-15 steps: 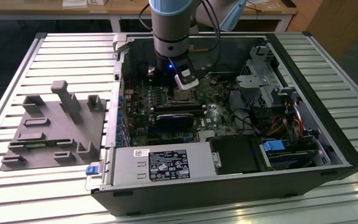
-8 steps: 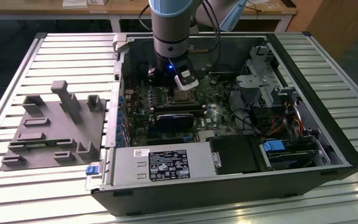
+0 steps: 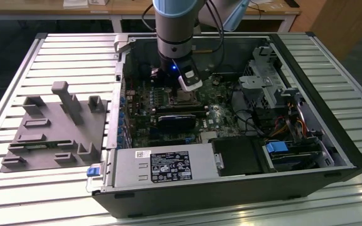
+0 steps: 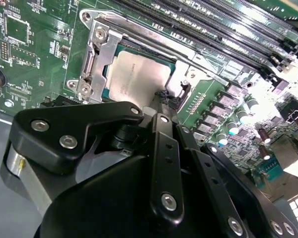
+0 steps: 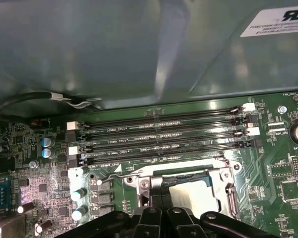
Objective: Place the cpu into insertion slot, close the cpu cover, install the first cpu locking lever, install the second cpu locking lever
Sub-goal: 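Close the cpu cover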
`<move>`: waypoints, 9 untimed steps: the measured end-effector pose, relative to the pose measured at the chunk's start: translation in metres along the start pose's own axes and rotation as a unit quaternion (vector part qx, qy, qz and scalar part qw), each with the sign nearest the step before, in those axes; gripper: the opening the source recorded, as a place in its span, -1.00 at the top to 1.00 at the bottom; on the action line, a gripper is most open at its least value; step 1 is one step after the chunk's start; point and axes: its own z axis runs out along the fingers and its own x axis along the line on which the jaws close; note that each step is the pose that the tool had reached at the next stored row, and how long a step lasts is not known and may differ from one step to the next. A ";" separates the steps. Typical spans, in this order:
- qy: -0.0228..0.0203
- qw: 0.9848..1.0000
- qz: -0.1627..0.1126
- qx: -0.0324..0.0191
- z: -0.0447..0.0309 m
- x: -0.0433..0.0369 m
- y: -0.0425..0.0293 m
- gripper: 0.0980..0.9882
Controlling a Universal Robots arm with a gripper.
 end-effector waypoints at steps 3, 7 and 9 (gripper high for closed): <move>0.000 1.000 0.000 0.000 -0.0033 0.0000 0.0004 0.99; 0.000 1.000 0.000 0.000 -0.0038 -0.0001 0.0005 0.99; 0.000 1.000 0.000 0.000 -0.0038 0.0004 0.0004 0.99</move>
